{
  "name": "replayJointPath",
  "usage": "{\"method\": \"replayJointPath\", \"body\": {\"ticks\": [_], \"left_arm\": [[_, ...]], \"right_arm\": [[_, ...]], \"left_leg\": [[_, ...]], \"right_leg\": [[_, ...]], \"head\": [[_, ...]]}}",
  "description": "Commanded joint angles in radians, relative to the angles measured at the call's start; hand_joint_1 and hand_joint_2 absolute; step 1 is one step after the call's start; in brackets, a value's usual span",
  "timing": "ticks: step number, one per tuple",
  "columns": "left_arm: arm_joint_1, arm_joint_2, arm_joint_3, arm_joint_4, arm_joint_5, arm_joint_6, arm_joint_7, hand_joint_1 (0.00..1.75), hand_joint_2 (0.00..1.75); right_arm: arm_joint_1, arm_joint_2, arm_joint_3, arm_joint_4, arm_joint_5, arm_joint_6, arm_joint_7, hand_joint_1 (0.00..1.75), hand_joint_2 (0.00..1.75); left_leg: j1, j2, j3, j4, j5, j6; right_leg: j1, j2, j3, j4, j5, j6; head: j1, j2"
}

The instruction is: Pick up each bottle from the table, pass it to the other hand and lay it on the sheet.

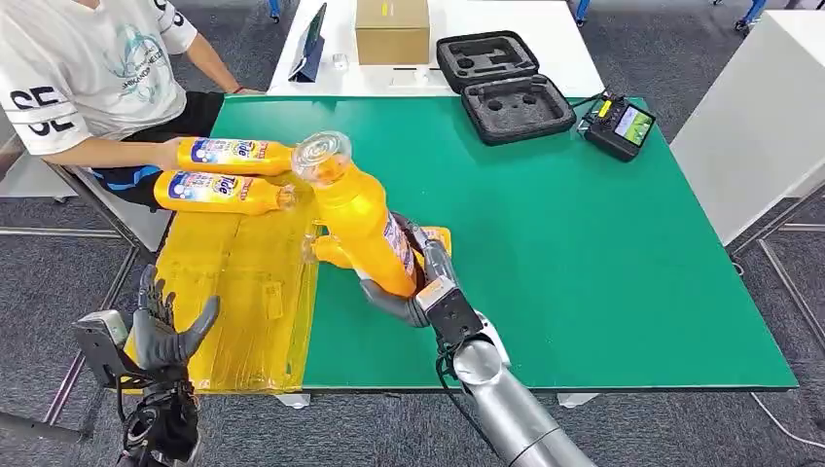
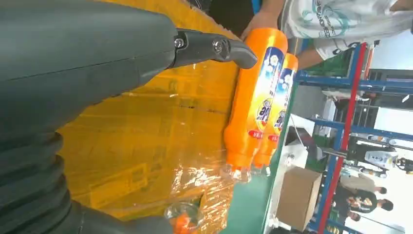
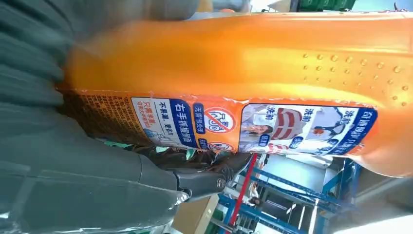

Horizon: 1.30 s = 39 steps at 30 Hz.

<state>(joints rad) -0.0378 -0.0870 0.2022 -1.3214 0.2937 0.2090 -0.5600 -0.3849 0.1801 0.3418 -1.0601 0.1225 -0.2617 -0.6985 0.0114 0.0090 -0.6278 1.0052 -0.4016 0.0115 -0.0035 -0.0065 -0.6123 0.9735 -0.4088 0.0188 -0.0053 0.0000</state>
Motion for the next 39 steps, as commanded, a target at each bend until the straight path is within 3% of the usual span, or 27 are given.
{"method": "replayJointPath", "body": {"ticks": [1,3,6,11,26,31,37,39], "left_arm": [[0.046,0.002,-0.135,-0.089,-0.013,-0.162,0.060,0.00,1.75],[0.068,0.001,-0.215,-0.145,-0.053,-0.204,0.086,0.00,1.75],[0.073,0.005,-0.289,-0.198,-0.040,-0.257,0.111,0.00,1.75],[0.076,0.036,-0.358,-0.237,-0.003,-0.325,0.132,0.00,1.75],[0.051,0.063,-0.393,-0.222,-0.009,-0.339,0.130,0.00,1.75],[0.015,0.074,-0.388,-0.162,-0.039,-0.289,0.142,0.00,1.75],[0.010,0.073,-0.381,-0.138,0.005,-0.304,0.169,0.00,1.75],[0.007,0.070,-0.373,-0.118,0.045,-0.309,0.187,0.00,1.75]], "right_arm": [[-0.022,-0.011,-0.005,0.050,-0.044,-0.023,0.000,1.75,1.75],[-0.020,-0.007,-0.019,0.081,-0.051,-0.010,0.000,1.75,1.75],[-0.021,-0.001,-0.014,0.123,-0.056,0.009,0.000,1.75,1.75],[-0.018,0.011,0.014,0.169,-0.048,0.031,0.000,1.75,1.75],[-0.027,0.046,0.069,0.270,-0.006,0.066,0.000,1.75,1.75],[-0.014,0.049,0.092,0.232,0.005,0.080,0.000,1.75,1.75],[-0.018,0.051,0.094,0.234,0.000,0.091,0.000,1.75,1.75],[-0.018,0.054,0.092,0.244,-0.024,0.143,0.000,1.75,1.75]], "left_leg": [[0.000,-0.001,0.001,0.000,-0.001,0.000],[-0.001,-0.002,0.006,0.000,-0.003,0.000],[0.000,-0.002,0.002,0.000,-0.001,0.000],[0.000,-0.002,0.004,0.000,-0.003,0.000],[0.000,0.000,0.005,-0.001,-0.003,0.001],[0.000,-0.001,0.002,-0.001,-0.001,0.000],[-0.001,-0.001,0.007,-0.002,-0.003,0.000],[-0.001,-0.001,0.004,-0.001,-0.002,0.000]], "right_leg": [[0.000,0.000,0.002,-0.001,-0.001,0.000],[-0.001,-0.001,0.006,0.000,-0.003,0.000],[0.000,-0.002,0.003,-0.001,-0.002,0.000],[0.000,-0.001,0.005,-0.001,-0.002,0.000],[0.000,0.001,0.005,-0.001,-0.002,0.000],[0.000,0.000,0.002,-0.001,-0.001,0.000],[-0.001,0.000,0.007,-0.001,-0.003,-0.001],[-0.001,0.000,0.004,-0.001,-0.002,0.000]], "head": [[0.000,0.000],[0.000,0.000],[0.000,0.000],[0.000,0.000],[0.000,0.000],[0.000,0.000],[0.000,0.000],[0.000,0.000]]}}
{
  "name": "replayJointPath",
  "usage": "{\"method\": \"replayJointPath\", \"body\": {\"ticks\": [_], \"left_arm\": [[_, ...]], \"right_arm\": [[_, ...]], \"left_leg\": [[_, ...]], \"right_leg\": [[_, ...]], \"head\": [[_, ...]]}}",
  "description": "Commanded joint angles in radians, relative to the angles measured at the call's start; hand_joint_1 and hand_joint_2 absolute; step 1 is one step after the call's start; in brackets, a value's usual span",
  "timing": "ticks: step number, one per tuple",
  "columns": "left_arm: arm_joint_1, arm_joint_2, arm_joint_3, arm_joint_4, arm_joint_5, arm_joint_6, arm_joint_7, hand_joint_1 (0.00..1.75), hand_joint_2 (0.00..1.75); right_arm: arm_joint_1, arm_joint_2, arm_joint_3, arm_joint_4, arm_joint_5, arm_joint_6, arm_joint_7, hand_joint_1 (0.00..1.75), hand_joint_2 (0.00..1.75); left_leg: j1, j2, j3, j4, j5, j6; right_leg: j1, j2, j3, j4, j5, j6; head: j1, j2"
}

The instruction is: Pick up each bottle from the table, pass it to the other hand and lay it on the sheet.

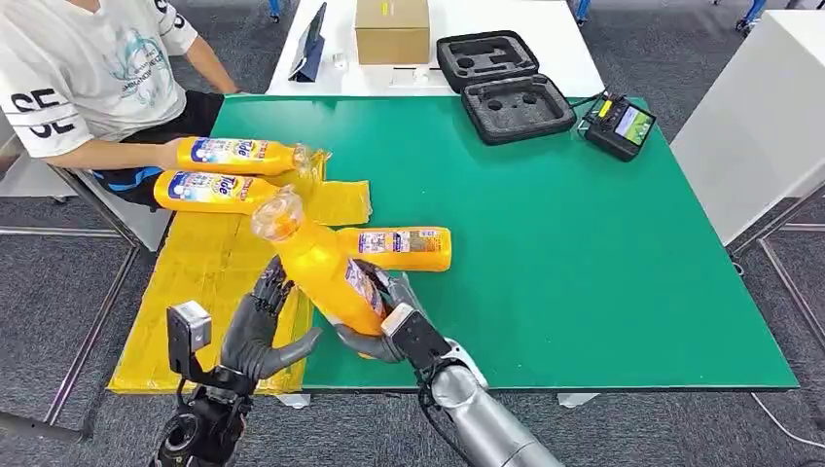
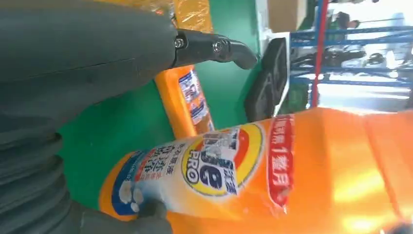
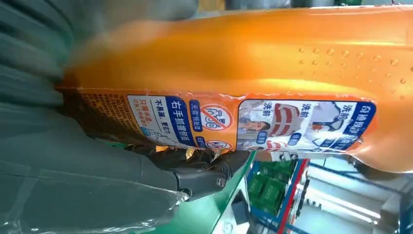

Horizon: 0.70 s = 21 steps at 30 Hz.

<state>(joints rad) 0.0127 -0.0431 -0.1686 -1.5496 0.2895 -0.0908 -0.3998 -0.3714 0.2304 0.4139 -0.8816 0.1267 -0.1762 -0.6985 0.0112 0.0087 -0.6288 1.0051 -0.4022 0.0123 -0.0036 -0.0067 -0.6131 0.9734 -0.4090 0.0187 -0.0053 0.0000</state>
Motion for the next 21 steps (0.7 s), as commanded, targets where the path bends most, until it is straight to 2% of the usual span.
{"method": "replayJointPath", "body": {"ticks": [1,18,21], "left_arm": [[-0.045,0.026,-0.001,0.117,0.072,-0.019,0.029,0.00,1.75],[-0.044,0.034,-0.008,0.114,0.125,-0.056,0.044,0.00,1.75],[-0.027,0.052,-0.031,0.083,0.199,-0.120,0.076,0.00,1.75]], "right_arm": [[-0.032,0.004,0.025,0.072,-0.022,0.056,0.000,1.75,1.75],[-0.041,0.004,0.035,0.115,-0.011,0.063,0.000,1.75,1.75],[-0.055,0.001,0.023,0.159,-0.021,0.058,0.000,1.75,1.75]], "left_leg": [[-0.001,-0.001,0.004,-0.001,-0.001,0.000],[0.000,-0.001,0.003,-0.001,-0.001,0.000],[0.000,0.000,0.005,-0.001,-0.001,0.000]], "right_leg": [[-0.001,0.000,0.004,-0.001,-0.001,0.000],[0.000,0.000,0.003,-0.001,-0.001,0.000],[0.000,0.001,0.005,-0.001,-0.002,0.000]], "head": [[0.000,0.000],[0.000,0.000],[0.000,0.000]]}}
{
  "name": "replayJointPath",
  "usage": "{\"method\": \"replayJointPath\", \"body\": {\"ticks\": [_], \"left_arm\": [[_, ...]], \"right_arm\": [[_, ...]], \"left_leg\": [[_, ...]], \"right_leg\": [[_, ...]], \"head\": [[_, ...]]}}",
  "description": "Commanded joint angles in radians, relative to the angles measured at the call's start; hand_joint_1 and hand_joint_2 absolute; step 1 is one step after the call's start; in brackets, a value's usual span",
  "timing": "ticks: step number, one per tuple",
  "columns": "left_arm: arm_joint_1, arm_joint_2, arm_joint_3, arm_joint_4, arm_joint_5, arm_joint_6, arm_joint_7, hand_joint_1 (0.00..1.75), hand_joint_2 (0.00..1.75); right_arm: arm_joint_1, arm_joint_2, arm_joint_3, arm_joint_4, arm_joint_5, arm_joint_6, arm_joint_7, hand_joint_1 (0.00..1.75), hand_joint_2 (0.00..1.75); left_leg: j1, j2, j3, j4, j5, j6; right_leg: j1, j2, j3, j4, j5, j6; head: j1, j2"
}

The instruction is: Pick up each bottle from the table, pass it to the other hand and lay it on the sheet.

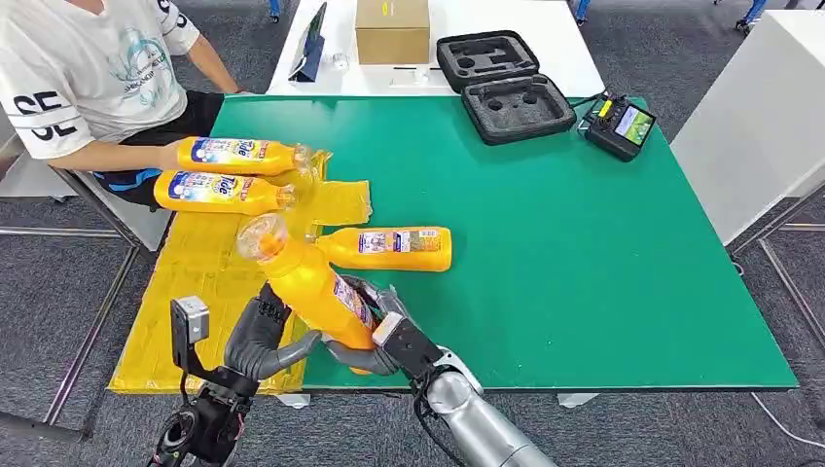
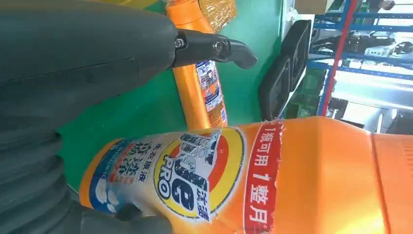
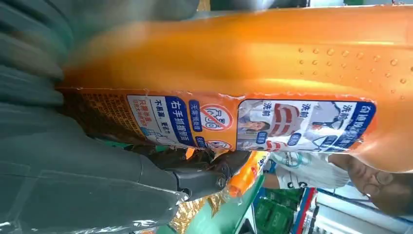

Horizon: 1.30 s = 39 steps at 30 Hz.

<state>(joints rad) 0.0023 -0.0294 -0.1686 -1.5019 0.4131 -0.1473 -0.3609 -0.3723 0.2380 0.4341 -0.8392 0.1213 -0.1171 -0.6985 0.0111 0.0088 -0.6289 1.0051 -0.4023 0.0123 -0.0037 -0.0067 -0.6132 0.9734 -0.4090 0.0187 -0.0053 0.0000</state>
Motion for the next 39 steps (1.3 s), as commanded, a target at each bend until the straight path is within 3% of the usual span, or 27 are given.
{"method": "replayJointPath", "body": {"ticks": [1,11,17,23,30,37,38,39], "left_arm": [[-0.012,0.041,-0.036,0.024,0.092,-0.078,0.042,0.00,1.75],[-0.075,0.033,-0.051,0.067,0.102,-0.075,0.070,0.00,1.75],[-0.128,0.028,-0.071,0.123,0.118,-0.085,0.085,0.00,1.75],[-0.128,0.028,-0.071,0.123,0.118,-0.085,0.085,0.00,1.75],[-0.147,0.028,-0.110,0.195,0.112,-0.051,0.100,0.00,1.75],[-0.148,0.050,-0.110,0.205,0.160,-0.032,0.081,0.03,1.75],[-0.139,0.053,-0.105,0.196,0.169,-0.025,0.076,0.42,1.75],[-0.133,0.053,-0.100,0.188,0.176,-0.018,0.070,1.50,1.75]], "right_arm": [[-0.054,-0.009,-0.002,0.118,-0.017,-0.006,0.000,1.75,1.75],[-0.069,0.007,0.029,0.184,0.045,-0.046,0.000,1.75,1.75],[-0.095,0.045,0.131,0.261,0.198,-0.158,0.029,1.75,1.75],[-0.095,0.045,0.131,0.261,0.198,-0.158,0.029,1.75,1.75],[-0.120,0.088,0.236,0.321,0.349,-0.199,0.098,1.75,1.75],[-0.135,0.103,0.260,0.361,0.356,-0.167,0.103,1.75,1.75],[-0.137,0.103,0.259,0.364,0.352,-0.165,0.103,1.75,1.75],[-0.138,0.103,0.260,0.366,0.352,-0.165,0.102,1.75,1.75]], "left_leg": [[0.000,0.000,0.003,-0.001,-0.001,0.000],[0.000,-0.002,0.004,-0.001,-0.001,0.000],[0.000,-0.001,0.005,-0.001,-0.001,0.000],[0.000,-0.001,0.005,-0.001,-0.001,0.000],[0.000,-0.001,0.003,-0.001,0.000,0.000],[0.000,-0.001,0.003,-0.001,0.000,0.000],[0.000,-0.002,0.005,-0.001,-0.001,-0.001],[0.000,-0.001,0.003,-0.001,-0.001,0.000]], "right_leg": [[0.000,0.000,0.003,-0.001,-0.001,0.000],[0.000,-0.001,0.004,0.000,-0.002,0.000],[0.000,0.000,0.004,0.000,-0.001,0.000],[0.000,0.000,0.005,-0.001,-0.002,0.000],[0.000,0.000,0.003,0.000,-0.001,0.000],[0.000,-0.001,0.003,-0.001,-0.001,0.000],[0.000,-0.001,0.005,0.000,-0.002,-0.001],[0.000,0.000,0.003,0.000,-0.001,0.000]], "head": [[0.000,0.000],[0.000,0.000],[0.000,0.000],[0.000,0.000],[0.000,0.000],[0.000,0.000],[0.000,0.000],[0.000,0.000]]}}
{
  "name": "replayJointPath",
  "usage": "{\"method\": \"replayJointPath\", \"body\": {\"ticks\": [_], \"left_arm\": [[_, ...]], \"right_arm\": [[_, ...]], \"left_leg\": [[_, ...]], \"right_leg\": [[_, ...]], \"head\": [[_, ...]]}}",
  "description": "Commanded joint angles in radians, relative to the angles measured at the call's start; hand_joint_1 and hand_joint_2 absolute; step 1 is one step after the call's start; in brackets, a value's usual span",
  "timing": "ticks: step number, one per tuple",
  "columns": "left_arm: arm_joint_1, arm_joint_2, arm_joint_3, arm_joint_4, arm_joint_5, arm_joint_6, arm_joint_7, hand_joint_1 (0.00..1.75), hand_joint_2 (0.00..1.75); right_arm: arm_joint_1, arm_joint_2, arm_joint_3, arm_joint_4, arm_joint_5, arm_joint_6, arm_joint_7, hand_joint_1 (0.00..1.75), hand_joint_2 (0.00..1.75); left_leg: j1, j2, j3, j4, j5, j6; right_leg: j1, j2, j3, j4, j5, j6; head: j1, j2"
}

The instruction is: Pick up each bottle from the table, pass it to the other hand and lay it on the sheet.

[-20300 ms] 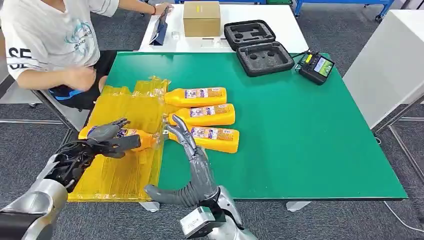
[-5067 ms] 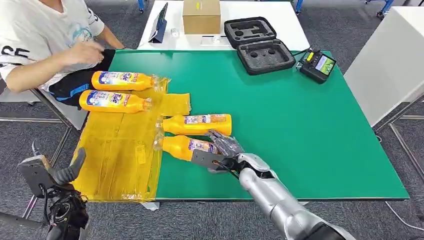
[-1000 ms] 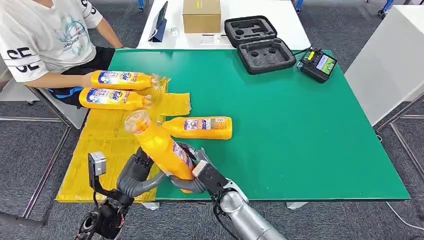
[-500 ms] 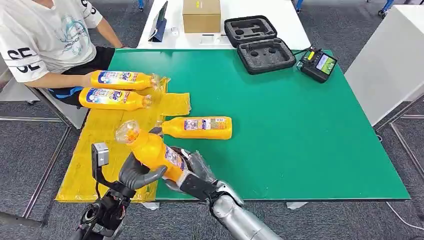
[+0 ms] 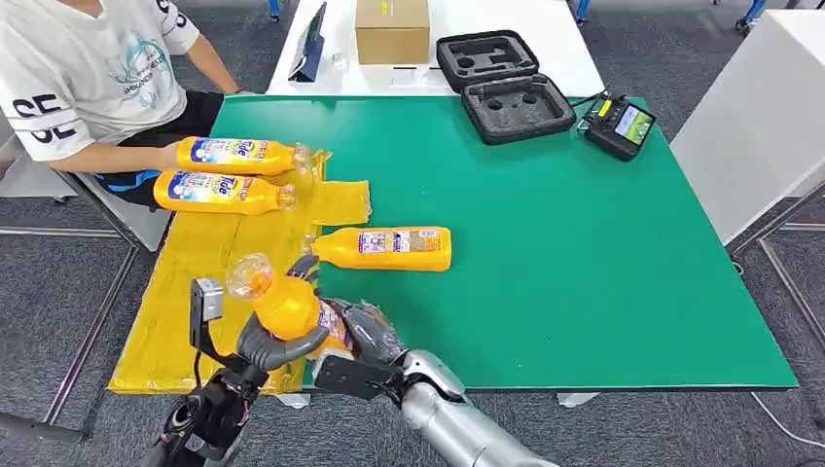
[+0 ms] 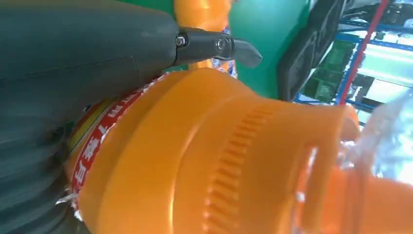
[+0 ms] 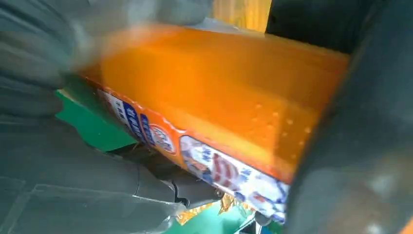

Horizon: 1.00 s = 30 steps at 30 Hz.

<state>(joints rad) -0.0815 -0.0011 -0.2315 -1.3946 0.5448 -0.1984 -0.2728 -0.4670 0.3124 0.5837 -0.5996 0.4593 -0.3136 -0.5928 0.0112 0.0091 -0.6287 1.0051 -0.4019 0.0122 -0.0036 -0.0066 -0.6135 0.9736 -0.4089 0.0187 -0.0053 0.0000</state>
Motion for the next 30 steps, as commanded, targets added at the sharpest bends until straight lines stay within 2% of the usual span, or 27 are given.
{"method": "replayJointPath", "body": {"ticks": [1,16,17,18,20,21,30], "left_arm": [[-0.046,0.026,-0.034,0.077,0.051,0.037,-0.023,1.75,1.75],[-0.028,0.022,0.012,0.036,0.091,0.086,-0.061,1.75,1.75],[-0.023,0.020,0.015,0.028,0.094,0.088,-0.062,1.75,1.75],[-0.019,0.017,0.020,0.025,0.096,0.091,-0.063,1.75,1.75],[-0.006,0.008,0.033,0.008,0.102,0.099,-0.071,1.75,1.75],[-0.004,0.006,0.035,0.002,0.102,0.099,-0.071,1.75,1.75],[-0.003,-0.001,0.049,-0.009,0.102,0.111,-0.080,1.75,1.75]], "right_arm": [[-0.045,0.029,0.111,0.129,0.013,0.034,-0.005,1.75,1.75],[-0.055,0.028,0.091,0.121,-0.008,-0.010,-0.028,1.75,1.75],[-0.055,0.028,0.091,0.119,-0.006,-0.017,-0.025,0.65,1.75],[-0.055,0.028,0.091,0.117,-0.003,-0.025,-0.024,0.00,1.75],[-0.053,0.031,0.081,0.112,-0.006,-0.053,-0.020,0.00,1.75],[-0.055,0.033,0.079,0.114,-0.007,-0.057,-0.018,0.00,0.00],[-0.058,0.032,0.067,0.103,-0.018,-0.068,-0.027,0.00,0.00]], "left_leg": [[0.000,-0.001,0.005,-0.001,-0.002,0.000],[0.000,-0.001,0.002,-0.001,-0.001,0.000],[0.000,-0.002,0.004,0.000,-0.002,0.000],[0.000,-0.001,0.002,-0.001,-0.001,0.000],[0.000,-0.002,0.005,-0.001,-0.002,0.000],[0.000,-0.001,0.003,-0.001,-0.001,0.000],[0.000,-0.001,0.003,-0.001,-0.001,0.000]], "right_leg": [[0.000,0.000,0.006,0.000,-0.003,0.000],[0.000,-0.001,0.002,0.000,-0.001,0.000],[0.000,-0.001,0.005,0.000,-0.002,0.000],[0.000,-0.001,0.003,0.000,-0.001,0.000],[0.000,-0.001,0.005,-0.001,-0.002,0.000],[0.000,0.000,0.003,0.000,-0.002,0.000],[0.000,0.000,0.003,0.000,-0.001,0.000]], "head": [[0.000,0.000],[0.000,0.000],[0.000,0.000],[0.000,0.000],[0.001,0.000],[0.000,0.000],[0.000,0.000]]}}
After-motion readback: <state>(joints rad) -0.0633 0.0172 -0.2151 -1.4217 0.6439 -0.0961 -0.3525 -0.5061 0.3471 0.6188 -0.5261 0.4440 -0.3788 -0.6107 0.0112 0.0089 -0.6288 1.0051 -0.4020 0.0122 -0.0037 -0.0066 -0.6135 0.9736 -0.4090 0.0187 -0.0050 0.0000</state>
